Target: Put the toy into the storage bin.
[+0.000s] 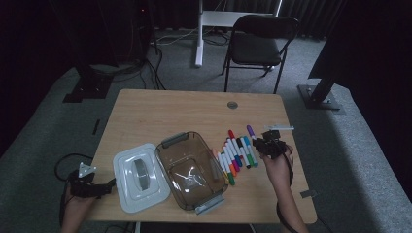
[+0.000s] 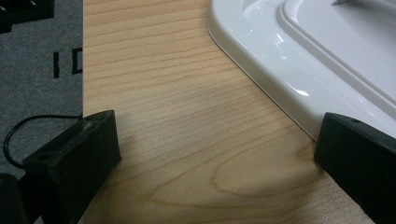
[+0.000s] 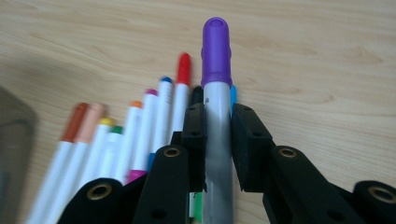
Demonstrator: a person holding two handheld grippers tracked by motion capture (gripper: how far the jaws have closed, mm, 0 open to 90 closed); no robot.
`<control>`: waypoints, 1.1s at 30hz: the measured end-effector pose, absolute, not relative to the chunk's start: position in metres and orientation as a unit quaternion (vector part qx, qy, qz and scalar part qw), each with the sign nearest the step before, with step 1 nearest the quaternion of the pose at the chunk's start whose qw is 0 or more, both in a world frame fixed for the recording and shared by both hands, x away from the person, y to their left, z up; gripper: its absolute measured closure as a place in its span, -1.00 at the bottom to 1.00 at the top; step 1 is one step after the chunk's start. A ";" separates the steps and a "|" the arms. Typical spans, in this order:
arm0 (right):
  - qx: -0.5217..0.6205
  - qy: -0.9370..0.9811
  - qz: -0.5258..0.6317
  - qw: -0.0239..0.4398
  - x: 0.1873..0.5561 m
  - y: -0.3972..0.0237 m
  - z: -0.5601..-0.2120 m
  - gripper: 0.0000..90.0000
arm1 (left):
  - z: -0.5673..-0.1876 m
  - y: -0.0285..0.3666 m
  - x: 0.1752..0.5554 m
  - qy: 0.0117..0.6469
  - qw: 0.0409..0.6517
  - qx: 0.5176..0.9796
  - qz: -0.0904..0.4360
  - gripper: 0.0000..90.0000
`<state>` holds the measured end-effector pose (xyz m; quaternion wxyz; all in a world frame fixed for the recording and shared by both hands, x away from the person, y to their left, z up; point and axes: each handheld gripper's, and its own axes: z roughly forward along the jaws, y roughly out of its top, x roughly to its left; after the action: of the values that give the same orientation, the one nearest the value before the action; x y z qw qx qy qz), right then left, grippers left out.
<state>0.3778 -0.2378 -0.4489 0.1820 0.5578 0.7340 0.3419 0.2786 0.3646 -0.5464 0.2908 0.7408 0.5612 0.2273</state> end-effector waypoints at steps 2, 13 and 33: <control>0.551 0.736 0.349 0.181 0.374 -0.233 -0.440 0.70 | -0.546 0.365 0.279 0.561 0.291 0.741 0.227 -0.99; 0.504 0.749 0.392 0.176 0.351 -0.200 -0.394 0.70 | -0.546 0.365 0.279 0.561 0.291 0.741 0.228 -0.99; 0.407 0.793 0.443 0.098 0.317 -0.098 -0.363 0.70 | -0.546 0.364 0.279 0.562 0.292 0.740 0.227 -0.99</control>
<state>0.3168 -0.0977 -0.3631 0.0985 0.4067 0.7931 0.4426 0.2786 0.3644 -0.5464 0.2916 0.7398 0.5622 0.2271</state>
